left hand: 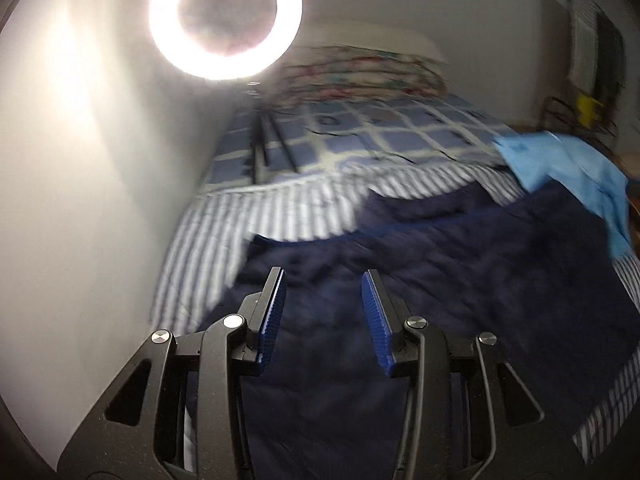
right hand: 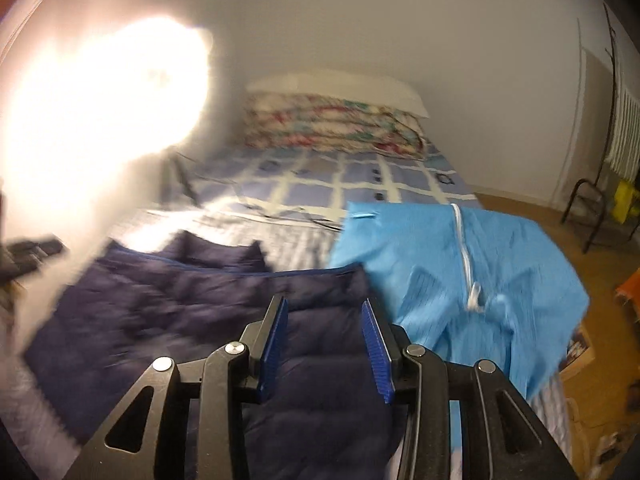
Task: Fold large clothes
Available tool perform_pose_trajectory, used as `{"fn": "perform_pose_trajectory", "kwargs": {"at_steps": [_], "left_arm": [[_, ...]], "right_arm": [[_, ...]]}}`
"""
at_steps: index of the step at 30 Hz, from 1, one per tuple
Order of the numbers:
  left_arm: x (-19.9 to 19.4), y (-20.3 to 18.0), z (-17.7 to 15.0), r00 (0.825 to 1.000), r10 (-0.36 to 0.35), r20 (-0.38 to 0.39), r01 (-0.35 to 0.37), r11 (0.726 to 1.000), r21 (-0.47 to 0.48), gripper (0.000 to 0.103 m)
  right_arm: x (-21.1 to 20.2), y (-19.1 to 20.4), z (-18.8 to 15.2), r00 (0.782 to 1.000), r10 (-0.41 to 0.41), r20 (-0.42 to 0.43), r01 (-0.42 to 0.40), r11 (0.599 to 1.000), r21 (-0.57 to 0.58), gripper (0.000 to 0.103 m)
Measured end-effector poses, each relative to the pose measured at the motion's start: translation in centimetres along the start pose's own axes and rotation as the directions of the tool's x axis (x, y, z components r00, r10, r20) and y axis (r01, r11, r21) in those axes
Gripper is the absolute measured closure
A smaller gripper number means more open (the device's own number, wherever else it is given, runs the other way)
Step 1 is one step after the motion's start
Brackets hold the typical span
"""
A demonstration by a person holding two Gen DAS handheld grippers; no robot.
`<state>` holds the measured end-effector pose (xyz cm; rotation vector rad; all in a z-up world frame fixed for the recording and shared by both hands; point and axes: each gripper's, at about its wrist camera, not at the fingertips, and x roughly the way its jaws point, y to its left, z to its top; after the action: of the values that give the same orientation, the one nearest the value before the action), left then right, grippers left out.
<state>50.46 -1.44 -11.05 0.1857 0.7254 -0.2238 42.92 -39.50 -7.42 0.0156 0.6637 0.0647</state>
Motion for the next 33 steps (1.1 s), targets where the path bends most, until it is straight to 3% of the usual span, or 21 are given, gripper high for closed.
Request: {"fn": "perform_pose_trajectory", "kwargs": {"at_steps": [4,8,10,11,13,16,19,22,25,28,33], "left_arm": [[-2.0,-5.3,-3.4,0.995,-0.091,-0.044,0.093,0.994,0.063,0.062],[-1.4,-9.8,-5.8,0.987,-0.139,-0.085,0.147,0.985,0.092,0.062],[-0.7,-11.5,-6.5,0.988,-0.128,-0.082,0.137,0.983,0.124,0.062],[-0.1,-12.7,-7.0,0.994,-0.086,-0.07,0.098,0.98,0.174,0.062],[1.6,-13.9,-7.5,0.996,-0.048,-0.08,0.064,0.975,0.211,0.062],[4.3,-14.1,-8.3,0.992,-0.04,-0.122,0.063,0.98,0.188,0.062],[6.4,-14.0,-9.6,0.992,-0.029,-0.123,0.049,0.985,0.163,0.062],[7.0,-14.3,-10.3,0.997,-0.012,-0.082,0.027,0.982,0.187,0.062],[6.5,-14.0,-9.8,0.994,-0.017,-0.112,0.037,0.984,0.177,0.062],[4.4,-13.1,-9.2,0.995,-0.042,-0.087,0.053,0.99,0.129,0.062],[1.4,-11.2,-8.7,0.994,-0.088,-0.059,0.09,0.995,0.031,0.062]], "right_arm": [[-7.1,1.5,-2.0,0.995,0.094,0.035,-0.095,0.995,0.035,0.063],[-11.8,2.0,-4.6,0.995,0.09,0.036,-0.093,0.992,0.08,0.063],[-12.9,1.6,-6.5,0.996,0.079,0.03,-0.083,0.987,0.139,0.059],[-13.0,1.2,-7.5,0.997,0.075,0.02,-0.077,0.984,0.161,0.056],[-12.6,0.4,-9.7,0.999,0.048,-0.01,-0.045,0.976,0.215,0.056],[-11.1,-0.7,-12.8,0.996,0.043,-0.079,-0.018,0.956,0.294,0.056],[-10.0,-0.5,-14.6,0.993,-0.028,-0.118,0.057,0.966,0.253,0.055],[-8.8,-1.1,-16.2,0.989,0.039,-0.143,0.014,0.935,0.355,0.042],[-7.1,-1.4,-17.8,0.984,0.021,-0.175,0.051,0.918,0.394,0.036],[-5.4,-2.6,-19.4,0.977,0.051,-0.206,0.058,0.872,0.487,0.035],[-3.5,-4.7,-21.1,0.978,0.127,-0.166,0.006,0.777,0.629,0.026]]}}
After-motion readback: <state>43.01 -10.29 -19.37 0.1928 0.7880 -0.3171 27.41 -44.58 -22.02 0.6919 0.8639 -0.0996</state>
